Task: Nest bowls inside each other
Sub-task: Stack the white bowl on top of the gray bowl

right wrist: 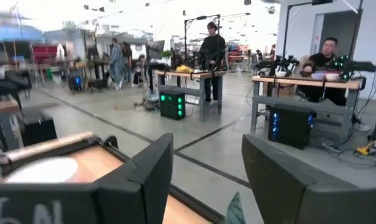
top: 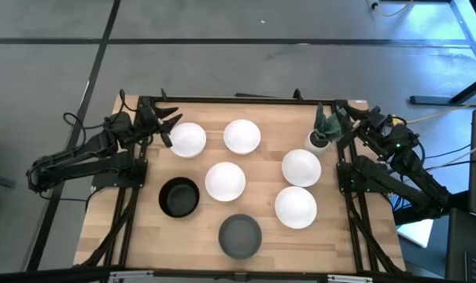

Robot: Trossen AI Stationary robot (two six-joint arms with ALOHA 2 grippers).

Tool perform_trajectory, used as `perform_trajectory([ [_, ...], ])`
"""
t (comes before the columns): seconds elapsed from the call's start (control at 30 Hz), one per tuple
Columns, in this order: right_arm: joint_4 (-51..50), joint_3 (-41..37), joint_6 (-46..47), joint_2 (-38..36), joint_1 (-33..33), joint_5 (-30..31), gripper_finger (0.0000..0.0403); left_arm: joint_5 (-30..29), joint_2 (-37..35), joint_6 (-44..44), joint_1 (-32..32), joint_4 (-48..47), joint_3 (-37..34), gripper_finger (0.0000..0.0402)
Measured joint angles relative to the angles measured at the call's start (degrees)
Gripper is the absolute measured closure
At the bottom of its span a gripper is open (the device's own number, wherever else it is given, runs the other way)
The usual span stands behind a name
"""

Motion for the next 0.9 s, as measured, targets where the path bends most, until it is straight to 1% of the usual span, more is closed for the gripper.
perform_trajectory([
  [0.2,-0.28,0.00,0.05,0.00,-0.01,0.02,0.0209,0.00,0.01,0.00,0.00,0.00,0.00,0.0272],
  [0.27,-0.28,0.00,1.27,0.00,0.01,1.53,0.0209,0.01,0.01,0.00,-0.01,0.00,0.00,0.0272],
  [0.37,-0.24,0.00,4.61,0.00,0.00,5.39,0.0209,0.00,0.00,0.01,0.00,0.00,0.00,0.0272],
  [0.47,-0.32,0.00,3.90,0.00,0.01,6.76,0.0209,0.00,0.01,0.01,0.00,0.00,0.00,0.0272],
  [0.63,0.13,0.00,1.28,0.00,0.01,6.86,0.0210,0.00,0.01,0.01,0.00,0.00,0.00,0.0272],
  [0.8,0.47,0.00,3.29,0.00,0.00,6.85,0.0210,0.00,0.01,0.00,-0.02,0.00,0.00,0.0272],
  [0.9,-0.19,0.01,3.68,0.54,-0.01,4.19,0.0210,0.00,0.00,0.00,0.00,0.00,-0.01,0.0272],
])
